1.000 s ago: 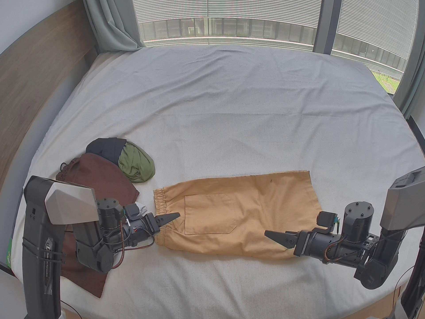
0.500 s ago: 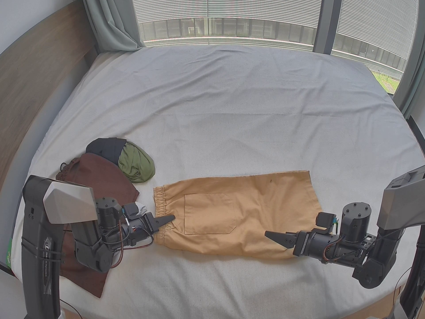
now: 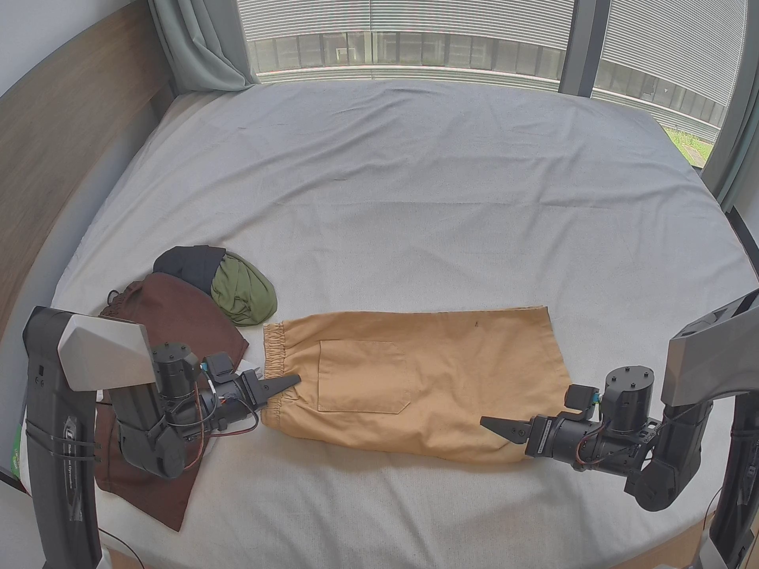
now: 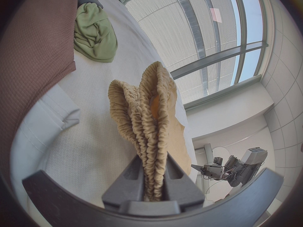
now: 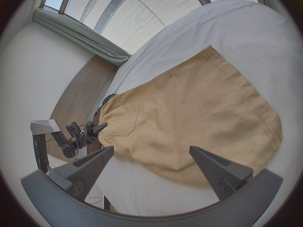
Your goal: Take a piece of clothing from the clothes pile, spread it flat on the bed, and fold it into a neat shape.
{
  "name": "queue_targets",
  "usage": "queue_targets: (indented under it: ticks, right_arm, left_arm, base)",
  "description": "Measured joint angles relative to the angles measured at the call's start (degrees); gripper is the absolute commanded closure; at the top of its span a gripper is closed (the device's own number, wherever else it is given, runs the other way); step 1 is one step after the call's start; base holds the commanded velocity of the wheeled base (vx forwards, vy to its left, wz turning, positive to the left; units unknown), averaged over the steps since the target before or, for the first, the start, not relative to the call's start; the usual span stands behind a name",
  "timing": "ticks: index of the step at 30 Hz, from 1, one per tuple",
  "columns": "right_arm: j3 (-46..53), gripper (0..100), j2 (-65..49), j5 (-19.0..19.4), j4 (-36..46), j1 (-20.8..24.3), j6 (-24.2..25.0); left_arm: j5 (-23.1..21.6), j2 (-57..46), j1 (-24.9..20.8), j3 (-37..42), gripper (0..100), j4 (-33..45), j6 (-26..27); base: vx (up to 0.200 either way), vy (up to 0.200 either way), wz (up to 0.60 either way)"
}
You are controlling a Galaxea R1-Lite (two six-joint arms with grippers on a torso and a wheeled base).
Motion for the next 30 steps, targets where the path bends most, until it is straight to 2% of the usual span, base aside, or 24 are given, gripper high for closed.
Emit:
queue_targets:
  ticks: [3,14,30]
  right_arm:
    - [0.09,0,0.82,-0.07,0.02,-0.06,-0.02]
    - [0.26,0,1.55,-0.21,0.02,0.13,-1.38]
    - [0.35,0,1.57,-0.27,-0.05,0.48,-1.38]
  left_arm:
    - [-0.60,-0.74,0.94,0.50,100,0.00,-0.04]
    - [-7.23,-4.11,3.56,3.69,100,-0.02,-0.04]
    - [-8.90,-7.67,6.77,6.17,100,-0.02,2.65]
  base:
    - [0.000,0.000,0.00]
    - [0.000,0.000,0.00]
    - [0.000,0.000,0.00]
